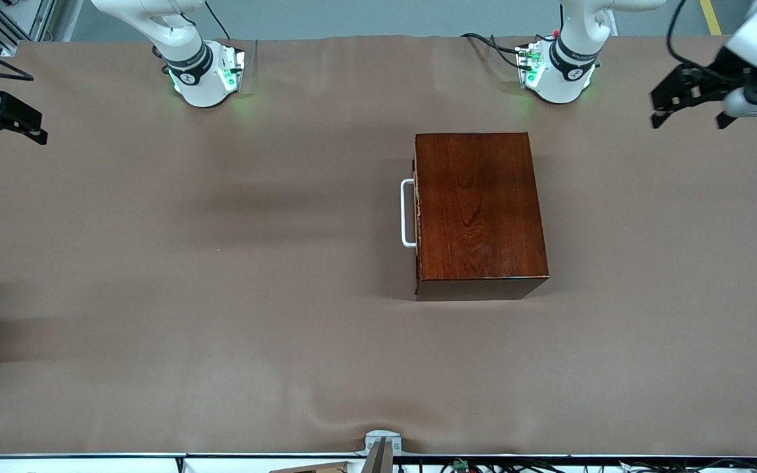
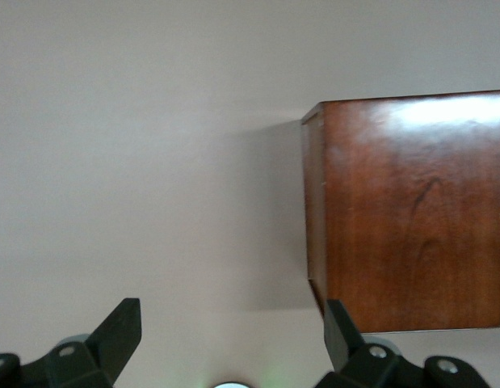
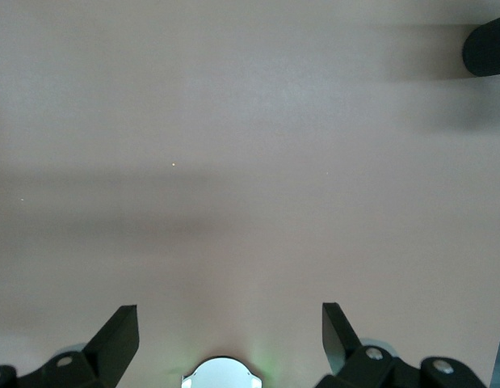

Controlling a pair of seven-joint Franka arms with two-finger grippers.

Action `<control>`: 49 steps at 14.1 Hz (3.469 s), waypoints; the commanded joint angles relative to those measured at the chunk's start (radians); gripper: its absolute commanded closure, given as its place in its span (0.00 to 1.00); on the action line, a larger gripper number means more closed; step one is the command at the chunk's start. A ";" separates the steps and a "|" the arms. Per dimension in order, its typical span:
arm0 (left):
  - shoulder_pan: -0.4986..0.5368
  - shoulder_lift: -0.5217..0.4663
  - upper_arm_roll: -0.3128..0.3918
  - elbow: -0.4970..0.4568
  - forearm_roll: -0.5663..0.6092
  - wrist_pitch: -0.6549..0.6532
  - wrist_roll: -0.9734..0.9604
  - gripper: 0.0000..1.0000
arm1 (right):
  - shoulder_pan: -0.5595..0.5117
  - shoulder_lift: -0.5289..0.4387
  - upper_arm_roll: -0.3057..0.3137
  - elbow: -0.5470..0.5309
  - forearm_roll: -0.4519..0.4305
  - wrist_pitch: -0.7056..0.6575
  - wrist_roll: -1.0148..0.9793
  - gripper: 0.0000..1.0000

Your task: Open drawer, take yellow block, close drawer

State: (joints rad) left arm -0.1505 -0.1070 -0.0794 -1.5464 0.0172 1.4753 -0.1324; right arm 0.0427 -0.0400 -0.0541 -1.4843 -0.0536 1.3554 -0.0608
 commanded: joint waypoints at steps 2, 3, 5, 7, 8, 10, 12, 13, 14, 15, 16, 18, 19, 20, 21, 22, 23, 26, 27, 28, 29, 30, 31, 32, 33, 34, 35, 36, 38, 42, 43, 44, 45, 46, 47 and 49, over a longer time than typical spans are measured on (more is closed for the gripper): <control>-0.007 0.142 -0.104 0.141 -0.014 -0.032 -0.027 0.00 | -0.015 0.015 0.008 0.029 -0.006 -0.004 -0.007 0.00; -0.017 0.177 -0.127 0.178 -0.023 -0.032 -0.058 0.00 | -0.014 0.015 0.008 0.029 -0.005 -0.004 -0.008 0.00; -0.068 0.254 -0.169 0.229 -0.019 -0.029 -0.212 0.00 | -0.015 0.014 0.007 0.029 -0.005 -0.004 -0.008 0.00; -0.171 0.332 -0.165 0.271 -0.014 0.008 -0.424 0.00 | -0.015 0.015 0.007 0.029 -0.005 -0.005 -0.007 0.00; -0.222 0.377 -0.158 0.290 -0.008 0.038 -0.491 0.00 | -0.015 0.015 0.007 0.029 -0.005 -0.005 -0.007 0.00; -0.337 0.458 -0.151 0.316 0.111 0.086 -0.570 0.00 | -0.015 0.015 0.007 0.029 -0.005 -0.005 -0.007 0.00; -0.415 0.547 -0.140 0.367 0.153 0.102 -0.663 0.00 | -0.015 0.015 0.007 0.029 -0.005 -0.004 -0.007 0.00; -0.449 0.588 -0.126 0.400 0.153 0.106 -0.699 0.00 | -0.015 0.015 0.008 0.029 -0.005 -0.005 -0.007 0.00; -0.490 0.619 -0.093 0.420 0.155 0.114 -0.716 0.00 | -0.015 0.015 0.007 0.029 -0.005 -0.005 -0.007 0.00; -0.548 0.641 -0.035 0.424 0.155 0.138 -0.720 0.00 | -0.017 0.015 0.007 0.029 -0.005 -0.005 -0.007 0.00; -0.619 0.664 0.042 0.425 0.155 0.157 -0.728 0.00 | -0.017 0.015 0.007 0.029 -0.005 -0.004 -0.007 0.00; -0.760 0.737 0.185 0.468 0.150 0.171 -0.759 0.00 | -0.017 0.015 0.008 0.029 -0.005 -0.004 -0.007 0.00; -0.793 0.777 0.214 0.492 0.148 0.172 -0.769 0.00 | -0.017 0.014 0.007 0.029 -0.005 -0.004 -0.007 0.00; -0.799 0.797 0.219 0.499 0.148 0.183 -0.786 0.00 | -0.017 0.015 0.007 0.029 -0.005 -0.004 -0.008 0.00; -0.802 0.811 0.216 0.499 0.148 0.209 -0.809 0.00 | -0.017 0.015 0.007 0.029 -0.005 -0.004 -0.007 0.00; -0.817 0.832 0.221 0.499 0.148 0.223 -0.822 0.00 | -0.017 0.015 0.007 0.029 -0.005 -0.004 -0.007 0.00; -0.836 0.851 0.227 0.499 0.150 0.230 -0.823 0.00 | -0.017 0.015 0.007 0.029 -0.005 -0.004 -0.008 0.00; -0.847 0.877 0.228 0.496 0.150 0.238 -0.857 0.00 | -0.017 0.015 0.007 0.029 -0.005 -0.004 -0.007 0.00; -0.857 0.894 0.230 0.496 0.150 0.238 -0.877 0.00 | -0.017 0.015 0.007 0.029 -0.005 -0.004 -0.007 0.00; -0.865 0.902 0.231 0.494 0.150 0.238 -0.903 0.00 | -0.017 0.015 0.007 0.029 -0.005 -0.005 -0.007 0.00; -0.866 0.912 0.230 0.493 0.151 0.238 -0.926 0.00 | -0.017 0.015 0.007 0.029 -0.005 -0.004 -0.007 0.00; -0.866 0.921 0.228 0.493 0.150 0.240 -0.941 0.00 | -0.017 0.015 0.007 0.029 -0.005 -0.004 -0.007 0.00; -0.866 0.928 0.222 0.491 0.150 0.243 -0.957 0.00 | -0.017 0.015 0.007 0.029 -0.005 -0.004 -0.007 0.00; -0.871 0.938 0.224 0.491 0.150 0.243 -0.960 0.00 | -0.017 0.015 0.007 0.029 -0.005 -0.004 -0.007 0.00; -0.876 0.943 0.224 0.488 0.151 0.243 -0.958 0.00 | -0.017 0.014 0.007 0.029 -0.005 -0.004 -0.007 0.00; -0.876 0.946 0.224 0.486 0.153 0.241 -0.948 0.00 | -0.017 0.015 0.007 0.029 -0.005 -0.004 -0.007 0.00; -0.876 0.957 0.225 0.486 0.153 0.243 -0.935 0.00 | -0.017 0.015 0.007 0.029 -0.005 -0.004 -0.007 0.00; -0.876 0.960 0.225 0.486 0.153 0.243 -0.911 0.00 | -0.017 0.015 0.007 0.029 -0.005 -0.004 -0.007 0.00; -0.876 0.960 0.225 0.486 0.153 0.241 -0.863 0.00 | -0.017 0.015 0.008 0.029 -0.005 -0.004 -0.007 0.00; -0.874 0.963 0.224 0.483 0.153 0.241 -0.753 0.00 | -0.017 0.015 0.008 0.029 -0.005 -0.004 -0.007 0.00; -0.874 0.964 0.225 0.480 0.155 0.241 -0.735 0.00 | -0.017 0.015 0.007 0.029 -0.005 -0.004 -0.008 0.00; -0.874 0.964 0.224 0.479 0.155 0.240 -0.731 0.00 | -0.017 0.015 0.007 0.029 -0.005 -0.004 -0.007 0.00; -0.874 0.964 0.224 0.479 0.155 0.237 -0.730 0.00 | -0.017 0.015 0.007 0.029 -0.005 -0.004 -0.007 0.00; -0.874 0.964 0.224 0.477 0.155 0.234 -0.730 0.00 | -0.017 0.015 0.007 0.029 -0.005 -0.004 -0.007 0.00; -0.874 0.966 0.224 0.477 0.155 0.230 -0.730 0.00 | -0.017 0.015 0.007 0.029 -0.005 -0.004 -0.008 0.00; -0.874 0.964 0.224 0.477 0.156 0.227 -0.730 0.00 | -0.018 0.015 0.007 0.029 -0.005 -0.004 -0.008 0.00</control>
State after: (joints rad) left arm -1.0167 0.8417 0.1350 -1.0969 0.1480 1.7217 -0.8777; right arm 0.0414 -0.0351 -0.0572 -1.4774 -0.0536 1.3579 -0.0608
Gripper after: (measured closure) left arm 0.000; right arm 0.000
